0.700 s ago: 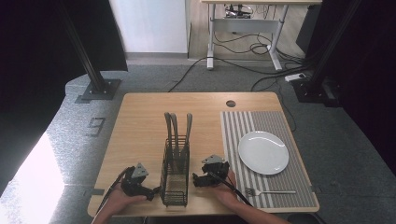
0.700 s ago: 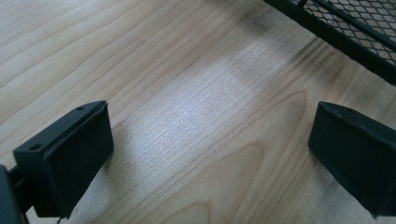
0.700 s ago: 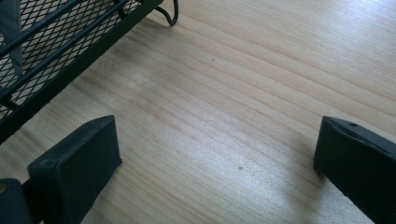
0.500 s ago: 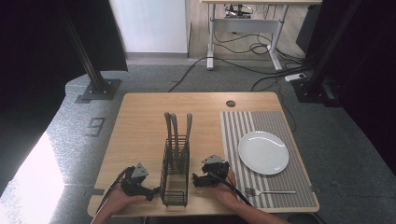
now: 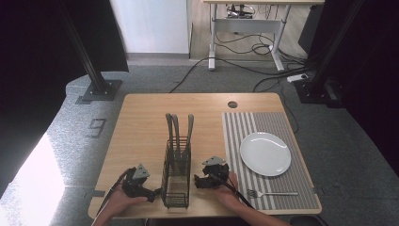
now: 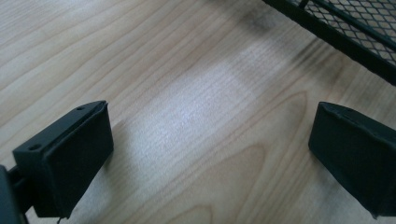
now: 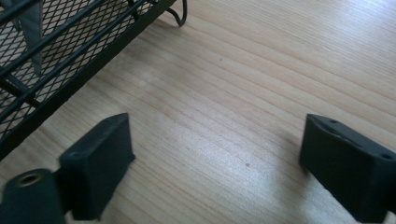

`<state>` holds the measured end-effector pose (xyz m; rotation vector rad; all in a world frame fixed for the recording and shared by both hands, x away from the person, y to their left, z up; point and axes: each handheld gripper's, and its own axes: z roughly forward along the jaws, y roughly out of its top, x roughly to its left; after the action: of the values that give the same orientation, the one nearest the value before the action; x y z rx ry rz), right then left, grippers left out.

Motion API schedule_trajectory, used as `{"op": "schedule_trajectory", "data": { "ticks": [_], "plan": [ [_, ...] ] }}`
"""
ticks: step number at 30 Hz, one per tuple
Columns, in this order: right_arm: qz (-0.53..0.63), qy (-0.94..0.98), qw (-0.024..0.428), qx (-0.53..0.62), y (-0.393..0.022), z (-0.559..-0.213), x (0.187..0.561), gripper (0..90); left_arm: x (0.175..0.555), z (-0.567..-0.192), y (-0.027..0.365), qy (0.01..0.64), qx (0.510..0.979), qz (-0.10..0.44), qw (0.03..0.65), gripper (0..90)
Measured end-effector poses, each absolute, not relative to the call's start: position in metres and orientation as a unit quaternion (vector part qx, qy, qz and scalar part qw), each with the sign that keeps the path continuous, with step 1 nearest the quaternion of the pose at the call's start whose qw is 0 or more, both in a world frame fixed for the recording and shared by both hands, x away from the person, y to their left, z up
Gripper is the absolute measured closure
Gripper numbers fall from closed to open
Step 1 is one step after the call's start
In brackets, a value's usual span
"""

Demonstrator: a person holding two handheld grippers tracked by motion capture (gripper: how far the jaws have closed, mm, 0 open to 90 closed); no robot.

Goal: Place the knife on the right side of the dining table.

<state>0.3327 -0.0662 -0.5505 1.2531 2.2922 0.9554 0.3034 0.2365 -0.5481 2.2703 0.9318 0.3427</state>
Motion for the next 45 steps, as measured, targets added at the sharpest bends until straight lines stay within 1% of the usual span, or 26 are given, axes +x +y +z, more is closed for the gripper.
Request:
{"op": "schedule_trajectory", "data": {
  "ticks": [2, 3, 6, 7, 8, 11, 17, 22, 23, 27, 33, 37, 42, 45],
  "plan": [
    [0.343, 0.807, 0.172, 0.449, -0.069, -0.548, 0.333, 11.8, 0.304, -0.548, 0.236, 0.355, 0.867, 0.130, 0.324, 0.0],
    [0.353, 0.799, 0.161, 0.459, -0.071, -0.544, 0.332, 12.4, 0.304, -0.548, 0.236, 0.355, 0.867, 0.129, 0.324, 0.0],
    [0.367, 0.792, 0.157, 0.462, -0.073, -0.536, 0.332, 13.2, 0.305, -0.548, 0.236, 0.353, 0.867, 0.130, 0.326, 0.0],
    [0.385, 0.785, 0.157, 0.460, -0.076, -0.525, 0.331, 13.6, 0.305, -0.548, 0.237, 0.353, 0.867, 0.130, 0.327, 0.0],
    [0.385, 0.785, 0.157, 0.460, -0.076, -0.525, 0.331, 13.6, 0.305, -0.548, 0.237, 0.353, 0.867, 0.130, 0.327, 0.0],
    [0.412, 0.773, 0.154, 0.457, -0.081, -0.508, 0.328, 13.9, 0.303, -0.548, 0.238, 0.355, 0.866, 0.131, 0.326, 0.0],
    [0.445, 0.764, 0.157, 0.441, -0.091, -0.480, 0.323, 14.5, 0.304, -0.548, 0.238, 0.355, 0.867, 0.130, 0.326, 0.0],
    [0.460, 0.759, 0.165, 0.430, -0.094, -0.465, 0.323, 16.0, 0.303, -0.548, 0.238, 0.356, 0.866, 0.131, 0.327, 0.0],
    [0.470, 0.757, 0.170, 0.421, -0.096, -0.456, 0.323, 18.3, 0.303, -0.548, 0.238, 0.356, 0.866, 0.131, 0.327, 0.0],
    [0.493, 0.747, 0.166, 0.415, -0.099, -0.444, 0.325, 20.5, 0.303, -0.548, 0.238, 0.356, 0.866, 0.132, 0.327, 0.0],
    [0.513, 0.739, 0.154, 0.408, -0.102, -0.429, 0.330, 22.1, 0.303, -0.548, 0.238, 0.357, 0.865, 0.132, 0.327, 0.0],
    [0.523, 0.739, 0.158, 0.395, -0.101, -0.422, 0.332, 22.8, 0.303, -0.548, 0.238, 0.357, 0.865, 0.132, 0.327, 0.0],
    [0.531, 0.737, 0.159, 0.388, -0.099, -0.415, 0.338, 25.4, 0.302, -0.548, 0.237, 0.360, 0.864, 0.133, 0.327, 0.0],
    [0.532, 0.737, 0.158, 0.385, -0.098, -0.414, 0.344, 28.8, 0.302, -0.548, 0.237, 0.361, 0.863, 0.134, 0.326, 0.0]
  ]
}}
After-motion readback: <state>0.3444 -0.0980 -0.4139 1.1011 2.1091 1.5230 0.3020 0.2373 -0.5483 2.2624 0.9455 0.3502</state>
